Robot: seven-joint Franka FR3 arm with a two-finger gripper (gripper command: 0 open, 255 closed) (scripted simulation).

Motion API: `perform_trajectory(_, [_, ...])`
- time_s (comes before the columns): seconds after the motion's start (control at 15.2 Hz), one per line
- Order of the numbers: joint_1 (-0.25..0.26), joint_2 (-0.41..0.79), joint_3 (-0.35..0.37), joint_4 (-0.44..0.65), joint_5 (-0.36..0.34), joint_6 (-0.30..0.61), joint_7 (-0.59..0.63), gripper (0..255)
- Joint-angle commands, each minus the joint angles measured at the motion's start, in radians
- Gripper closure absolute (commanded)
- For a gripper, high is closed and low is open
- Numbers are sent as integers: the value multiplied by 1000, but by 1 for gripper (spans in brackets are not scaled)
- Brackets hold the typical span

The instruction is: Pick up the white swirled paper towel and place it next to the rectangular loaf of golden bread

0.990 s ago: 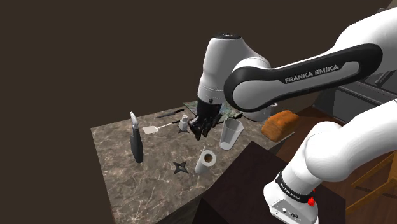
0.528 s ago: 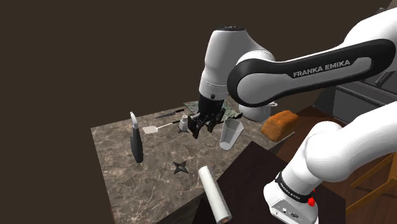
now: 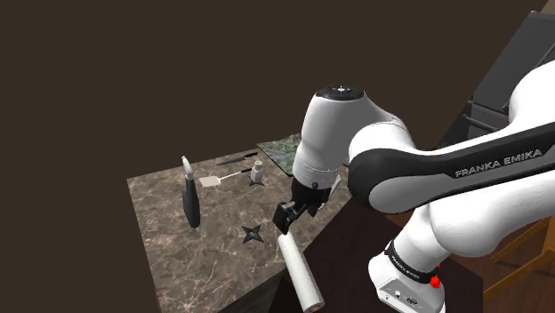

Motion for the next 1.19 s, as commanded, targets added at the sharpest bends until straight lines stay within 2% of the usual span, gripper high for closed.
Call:
perform_trajectory(0.0, [32, -8, 36, -42, 25, 27, 30, 0])
perform_trajectory(0.46, [168, -7, 182, -153, 136, 108, 161, 0])
perform_trajectory(0.53, [175, -4, 190, -157, 141, 113, 169, 0])
perform_trajectory(0.99, [131, 121, 259, -200, 141, 279, 185, 0])
perform_trajectory(1.12, [131, 121, 259, -200, 141, 279, 185, 0])
